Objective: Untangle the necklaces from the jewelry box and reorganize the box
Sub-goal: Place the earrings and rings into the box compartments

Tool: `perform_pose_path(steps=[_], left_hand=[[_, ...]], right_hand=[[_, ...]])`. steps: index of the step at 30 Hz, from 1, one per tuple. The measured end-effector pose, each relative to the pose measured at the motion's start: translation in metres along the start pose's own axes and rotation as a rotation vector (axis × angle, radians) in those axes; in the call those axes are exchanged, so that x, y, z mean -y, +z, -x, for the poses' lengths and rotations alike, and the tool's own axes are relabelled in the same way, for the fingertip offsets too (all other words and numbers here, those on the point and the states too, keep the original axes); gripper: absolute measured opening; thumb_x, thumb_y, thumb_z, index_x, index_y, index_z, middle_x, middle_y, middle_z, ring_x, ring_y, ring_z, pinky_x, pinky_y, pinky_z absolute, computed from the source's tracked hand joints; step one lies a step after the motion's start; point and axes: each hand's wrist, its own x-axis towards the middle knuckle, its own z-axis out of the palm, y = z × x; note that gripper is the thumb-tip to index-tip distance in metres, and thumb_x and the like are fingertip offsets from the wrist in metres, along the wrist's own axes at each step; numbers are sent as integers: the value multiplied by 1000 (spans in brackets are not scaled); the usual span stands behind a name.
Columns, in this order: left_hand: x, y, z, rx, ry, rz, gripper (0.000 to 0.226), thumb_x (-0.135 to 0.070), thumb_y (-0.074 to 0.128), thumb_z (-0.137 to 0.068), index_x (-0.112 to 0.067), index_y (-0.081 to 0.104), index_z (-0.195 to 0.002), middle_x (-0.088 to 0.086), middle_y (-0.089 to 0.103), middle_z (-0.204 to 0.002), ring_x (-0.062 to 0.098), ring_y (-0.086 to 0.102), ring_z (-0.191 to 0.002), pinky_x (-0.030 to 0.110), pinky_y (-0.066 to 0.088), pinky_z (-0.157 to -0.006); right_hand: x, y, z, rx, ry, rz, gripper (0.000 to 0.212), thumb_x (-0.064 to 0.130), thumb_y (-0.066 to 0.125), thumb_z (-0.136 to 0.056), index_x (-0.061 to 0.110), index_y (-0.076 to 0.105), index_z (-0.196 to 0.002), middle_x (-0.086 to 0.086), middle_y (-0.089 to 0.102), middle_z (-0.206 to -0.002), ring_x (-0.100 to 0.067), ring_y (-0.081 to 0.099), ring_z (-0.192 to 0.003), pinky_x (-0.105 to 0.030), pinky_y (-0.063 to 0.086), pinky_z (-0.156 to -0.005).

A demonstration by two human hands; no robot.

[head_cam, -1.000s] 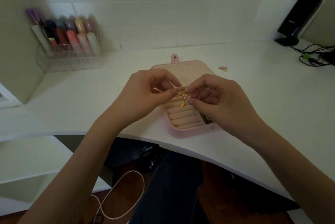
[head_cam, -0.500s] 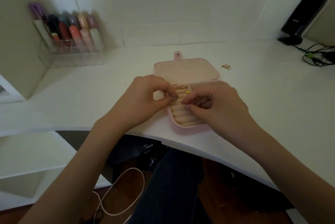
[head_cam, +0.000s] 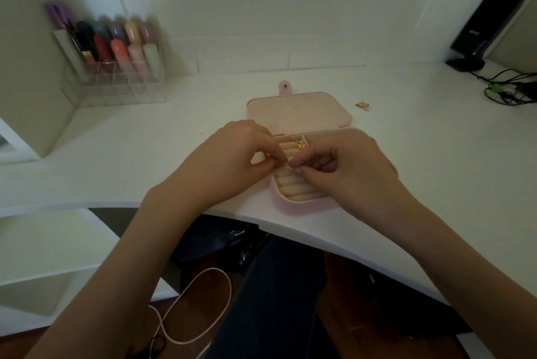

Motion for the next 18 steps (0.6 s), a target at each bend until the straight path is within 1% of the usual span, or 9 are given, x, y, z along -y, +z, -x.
perform_pose_path(steps=[4, 6, 8, 11, 13, 16, 18], left_hand=[[-1, -4, 3, 36, -30, -9, 29, -22, 54, -75, -21, 77, -94, -6, 71, -94, 12, 60, -91, 28, 47, -82], [-2, -5, 4, 57, -30, -23, 34, -21, 50, -75, -21, 77, -97, -6, 70, -97, 11, 58, -94, 26, 45, -84], [-3, -5, 5, 73, -39, -27, 38, -22, 46, -75, -21, 76, -98, -6, 70, -100, 10, 56, -96, 24, 43, -83], [-4, -5, 4, 74, -43, -20, 38, -22, 46, -75, -21, 76, -98, -6, 69, -100, 9, 55, -94, 24, 41, -82], [-4, -5, 4, 71, -40, -18, 37, -22, 46, -75, -21, 77, -97, -6, 70, -98, 7, 53, -92, 24, 40, -80], [-3, -4, 3, 71, -41, -32, 37, -22, 46, -74, -19, 77, -94, -4, 71, -98, 12, 57, -93, 28, 44, -82], [-4, -4, 3, 58, -18, -50, 34, -16, 47, -73, -15, 78, -89, -1, 72, -95, 19, 61, -93, 30, 47, -81]], right_hand=[[-1, 0, -1, -1, 5, -6, 16, 4, 73, -78, 19, 77, -82, 21, 61, -66, 9, 59, -71, -2, 40, -61], [-2, 1, -1, -1, 6, -27, 19, 3, 74, -77, 21, 75, -81, 16, 66, -69, 1, 62, -75, -5, 43, -63], [-3, 1, -2, 8, 9, -65, 22, 0, 73, -76, 22, 75, -80, 9, 70, -73, -6, 64, -75, -7, 46, -65], [0, -1, 0, 23, 5, -112, 22, 0, 73, -75, 20, 74, -84, 3, 71, -76, -8, 64, -73, -10, 49, -67], [3, -4, 1, 33, -3, -126, 22, 1, 74, -75, 20, 74, -86, 2, 70, -78, -9, 62, -71, -10, 49, -66], [5, -5, 2, 76, -12, -139, 24, 0, 74, -74, 21, 73, -87, 5, 69, -78, -5, 61, -67, -11, 48, -65], [5, -3, 2, 106, -15, -115, 26, -1, 74, -74, 22, 74, -87, 6, 68, -77, -9, 62, -68, -16, 52, -66]])
